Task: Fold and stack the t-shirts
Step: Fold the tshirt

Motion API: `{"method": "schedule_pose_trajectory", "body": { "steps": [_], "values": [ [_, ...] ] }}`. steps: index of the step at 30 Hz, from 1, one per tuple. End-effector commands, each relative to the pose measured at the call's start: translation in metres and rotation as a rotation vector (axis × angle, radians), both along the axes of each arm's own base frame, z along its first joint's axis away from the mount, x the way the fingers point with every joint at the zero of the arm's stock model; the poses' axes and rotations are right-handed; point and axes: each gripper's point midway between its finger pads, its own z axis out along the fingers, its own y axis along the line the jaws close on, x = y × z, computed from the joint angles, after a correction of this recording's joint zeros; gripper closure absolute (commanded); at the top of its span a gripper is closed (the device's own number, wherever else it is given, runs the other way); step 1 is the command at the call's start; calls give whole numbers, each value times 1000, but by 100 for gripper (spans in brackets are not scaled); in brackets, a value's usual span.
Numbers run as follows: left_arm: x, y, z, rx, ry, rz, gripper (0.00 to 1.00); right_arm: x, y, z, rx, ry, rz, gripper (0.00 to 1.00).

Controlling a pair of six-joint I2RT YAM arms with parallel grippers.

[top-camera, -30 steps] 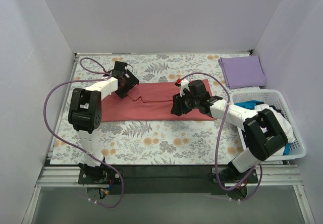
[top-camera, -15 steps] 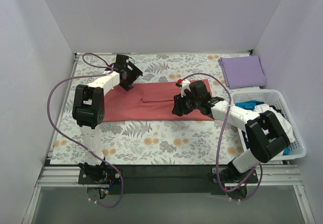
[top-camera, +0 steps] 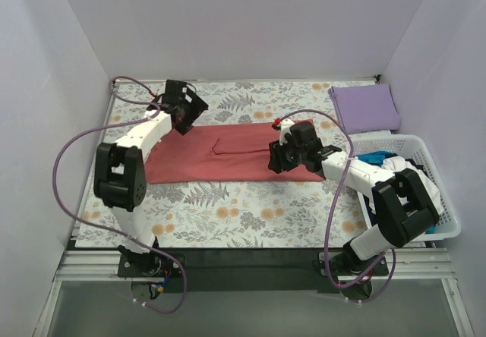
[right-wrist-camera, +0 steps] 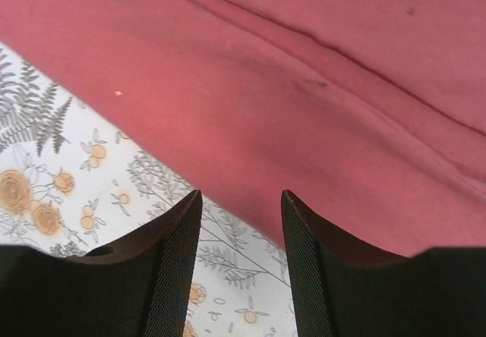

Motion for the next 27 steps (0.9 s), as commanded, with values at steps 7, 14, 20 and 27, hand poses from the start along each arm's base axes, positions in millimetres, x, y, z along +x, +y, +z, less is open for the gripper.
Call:
{"method": "schedule_pose_trajectory", "body": {
  "steps": [7,14,20,27],
  "values": [
    [-112,75,9,236,35,106,16,13,-65,-15,-89,59,-214,47],
    [-152,126,-52,282,174,186,16,4,-86,-38,-162,123,-285,47],
    [-156,148,-92,340,311,211,17,-15,-94,-61,-227,244,-280,47],
    [-103,158,-105,368,409,192,21,-87,-84,-82,-276,463,-151,47]
  ]
}}
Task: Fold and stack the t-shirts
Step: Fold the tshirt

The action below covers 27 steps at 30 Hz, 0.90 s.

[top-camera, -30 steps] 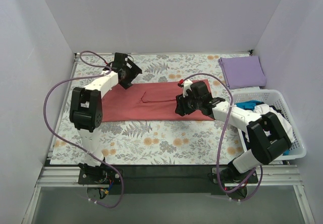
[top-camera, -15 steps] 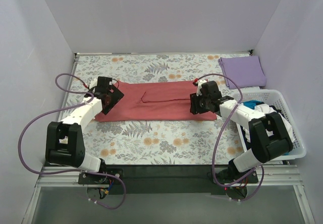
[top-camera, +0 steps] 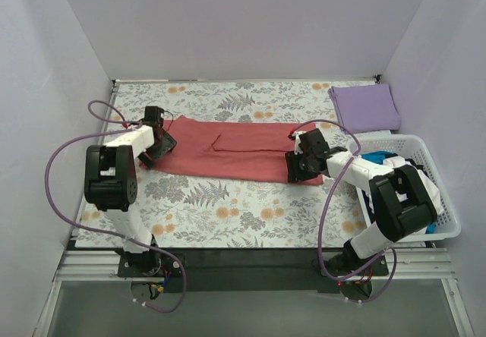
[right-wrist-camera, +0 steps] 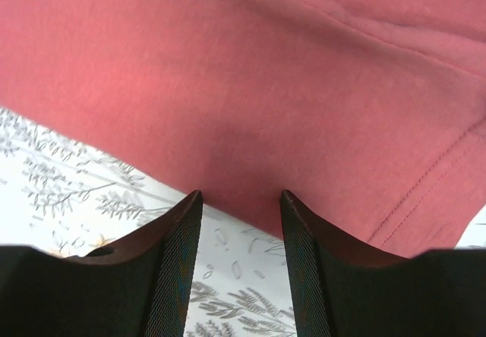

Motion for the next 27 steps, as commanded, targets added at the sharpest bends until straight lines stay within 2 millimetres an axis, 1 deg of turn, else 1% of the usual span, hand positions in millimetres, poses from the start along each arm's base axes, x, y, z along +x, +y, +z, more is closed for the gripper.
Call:
{"method": "schedule_pose_trajectory", "body": {
  "steps": [1,2,3,4,5,6,7,8,9,10,11,12,13,14,15,16,18,19,21,22,23,24,25,26,27],
  "values": [
    [30,12,-15,24,56,3,21,-84,6,-25,-41,275,106,47],
    [33,12,-33,27,108,-1,21,-98,16,-24,-15,315,146,47],
    [65,14,-17,33,51,-1,21,-111,22,-24,-8,345,183,47],
    [70,16,-19,40,76,-10,21,-132,33,-19,-18,394,255,46],
    [82,17,-21,43,77,-12,21,-145,40,-15,-14,427,307,47],
    [109,18,-21,51,55,-16,21,-155,44,-10,-34,449,344,47],
    [117,21,-24,70,72,-32,20,-172,54,-6,-66,462,421,46],
    [129,22,-25,78,67,-43,19,-174,62,6,-81,458,455,46],
    [152,22,-27,80,49,-57,17,-178,70,13,-83,445,488,46],
    [163,18,-27,64,37,-73,16,-185,80,19,-87,429,538,46],
    [171,16,-26,56,25,-93,15,-177,95,33,-67,382,561,46],
    [186,11,-19,37,-18,-103,12,-173,101,39,-62,353,577,46],
    [192,6,-14,11,-45,-120,11,-166,107,47,-54,311,581,46],
    [195,4,-7,8,-72,-130,10,-148,109,55,-89,230,563,46],
    [205,1,5,11,-129,-145,9,-137,108,58,-117,178,563,45],
    [201,-1,23,19,-161,-160,8,-124,105,63,-137,130,551,44],
    [206,-8,49,55,-236,-193,7,-105,101,70,-166,62,532,38],
    [199,-15,74,67,-276,-207,7,-94,96,71,-171,47,531,34],
    [194,-19,97,80,-322,-208,7,-81,91,67,-179,39,523,33],
    [189,-27,107,80,-338,-217,7,-70,86,62,-185,40,505,32],
    [179,-30,120,81,-355,-217,6,-66,85,59,-185,38,524,32],
    [173,-35,124,84,-358,-214,7,-62,84,56,-182,40,527,32],
    [167,-49,127,78,-361,-234,7,-53,82,51,-175,30,528,32],
    [154,-54,127,74,-352,-240,6,-52,84,51,-153,32,540,32],
    [149,-61,125,65,-347,-247,6,-48,85,49,-142,27,540,32]
  ]
}}
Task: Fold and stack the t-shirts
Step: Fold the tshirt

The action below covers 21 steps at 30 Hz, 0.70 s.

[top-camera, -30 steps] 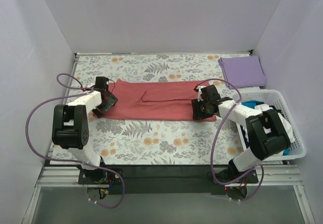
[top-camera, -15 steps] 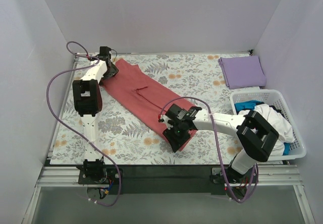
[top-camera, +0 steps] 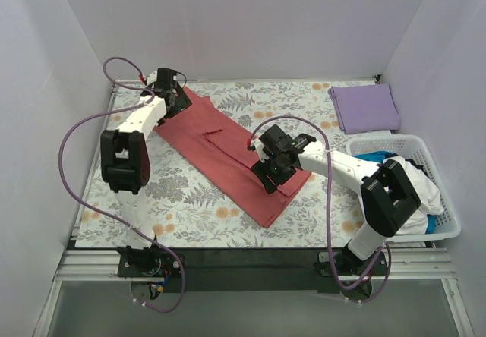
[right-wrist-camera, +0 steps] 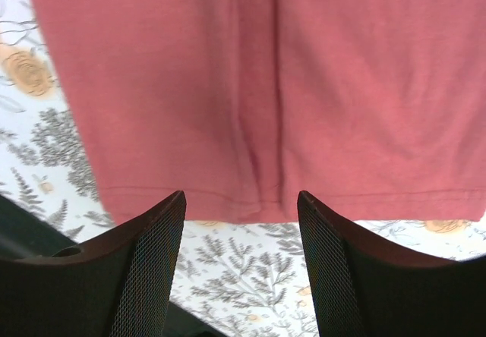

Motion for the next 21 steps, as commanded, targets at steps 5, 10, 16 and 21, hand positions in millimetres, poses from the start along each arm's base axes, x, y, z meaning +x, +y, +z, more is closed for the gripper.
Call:
{"method": "schedule_pose_trajectory", "body": {
  "steps": [5,10,16,21],
  "values": [
    [-36,-67,26,-61,-48,-84,7,25,13,-12,71,-40,71,32],
    [-49,-87,-20,-81,60,-118,7,21,11,-37,51,-4,68,32],
    [-48,-95,-46,-84,116,-130,7,8,-9,-72,-25,34,22,35],
    [-48,-100,-76,-80,189,-148,7,-33,-3,-80,2,156,61,39]
  ]
}}
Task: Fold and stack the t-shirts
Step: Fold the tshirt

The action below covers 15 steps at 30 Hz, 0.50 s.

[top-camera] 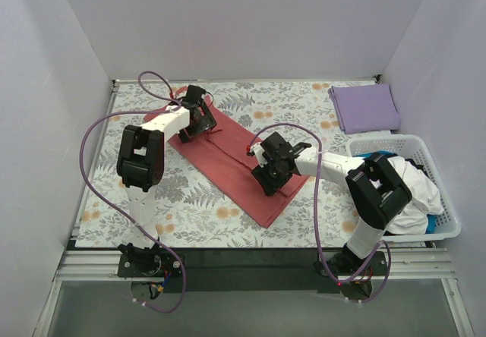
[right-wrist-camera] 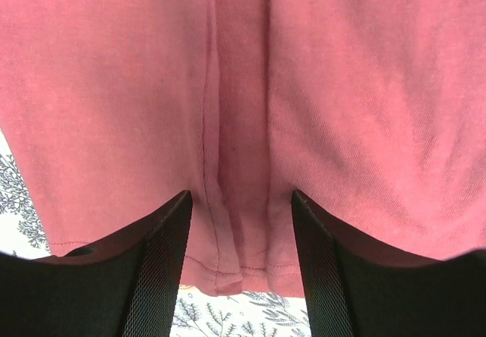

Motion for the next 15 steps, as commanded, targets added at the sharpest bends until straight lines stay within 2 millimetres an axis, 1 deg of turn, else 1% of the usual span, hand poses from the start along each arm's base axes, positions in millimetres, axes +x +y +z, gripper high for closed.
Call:
{"method": "schedule_pose_trajectory", "body": {
  "steps": [1,2,3,5,6,7,8,9,10,11,12,13,15],
  "values": [
    [0,-7,-19,-5,60,-20,7,-61,-8,-30,-47,200,31,39],
    [5,-11,-24,-5,65,-32,7,-71,-6,-30,-43,228,52,39],
    [6,-16,-27,-11,78,-50,7,-86,1,-28,-40,252,73,40],
    [10,-26,-33,-5,91,-91,7,-106,11,-23,-17,310,84,40],
    [18,-33,-37,-2,102,-108,7,-118,19,-21,-11,323,115,40],
    [18,-42,-40,7,115,-137,7,-123,24,-19,-2,330,126,41],
    [21,-48,-41,10,119,-149,7,-126,35,-14,15,334,137,40],
    [29,-55,-35,7,106,-160,7,-128,41,-13,22,334,153,40],
    [28,-65,-44,6,121,-181,7,-136,47,-15,12,347,174,41],
    [30,-70,-45,3,116,-192,7,-136,61,-9,43,348,197,40],
    [32,-75,-46,0,111,-201,7,-140,69,-8,51,354,219,40],
    [38,-85,-47,-5,96,-217,7,-143,73,-14,39,370,225,40],
    [42,-95,-48,-12,86,-246,7,-142,86,-13,45,361,245,41]
  ]
}}
